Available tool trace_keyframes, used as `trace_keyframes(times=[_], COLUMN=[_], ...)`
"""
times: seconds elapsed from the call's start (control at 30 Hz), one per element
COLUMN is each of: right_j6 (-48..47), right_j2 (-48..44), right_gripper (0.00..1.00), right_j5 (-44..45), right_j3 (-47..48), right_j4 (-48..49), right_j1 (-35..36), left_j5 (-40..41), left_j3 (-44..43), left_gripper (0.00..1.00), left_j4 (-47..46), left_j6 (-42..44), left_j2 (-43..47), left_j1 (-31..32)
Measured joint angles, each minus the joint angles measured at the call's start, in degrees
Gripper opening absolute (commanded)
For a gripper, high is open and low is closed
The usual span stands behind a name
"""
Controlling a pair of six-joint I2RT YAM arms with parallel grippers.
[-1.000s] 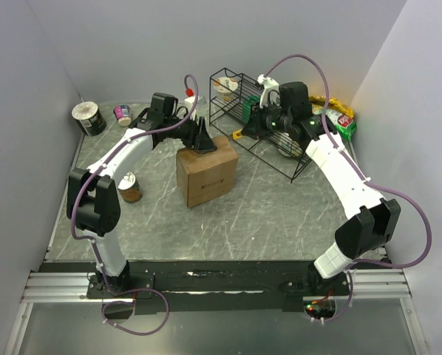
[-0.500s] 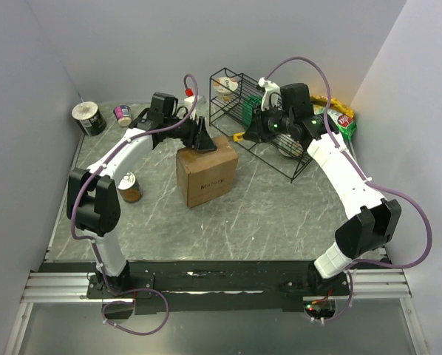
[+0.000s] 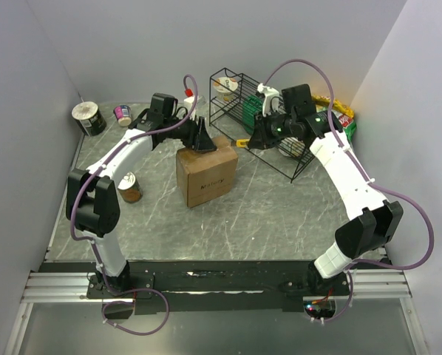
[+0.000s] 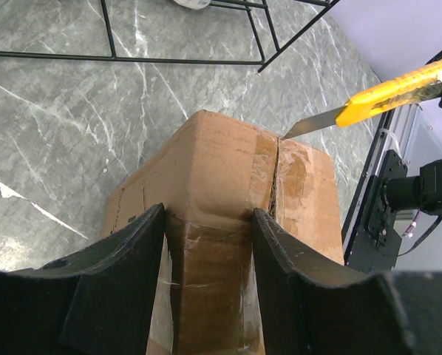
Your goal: Unpack the express box
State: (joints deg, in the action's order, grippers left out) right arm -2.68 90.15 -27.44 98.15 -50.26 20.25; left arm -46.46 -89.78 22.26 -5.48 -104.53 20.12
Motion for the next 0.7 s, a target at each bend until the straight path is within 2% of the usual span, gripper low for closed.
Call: trace_keyframes(times=[0.43,0.7], right_j6=[-4.5,-8.9], right_j2=[0.0,0.0], right_gripper=[0.00,0.00], right_j5=[-1.7,-1.5], right_j3=[0.7,2.2], right_j4=[-6.2,-13.6], right_j1=[-0.3,-0.3], left_j5=[0.4,0.8], left_j3=[1.4,2.2], left_gripper=[0.49,0.49], left_j4=[-1.0,-1.6], left_j6=[0.0,0.1], left_j2=[0.9,1.6], left_j1=[0.1,0.1])
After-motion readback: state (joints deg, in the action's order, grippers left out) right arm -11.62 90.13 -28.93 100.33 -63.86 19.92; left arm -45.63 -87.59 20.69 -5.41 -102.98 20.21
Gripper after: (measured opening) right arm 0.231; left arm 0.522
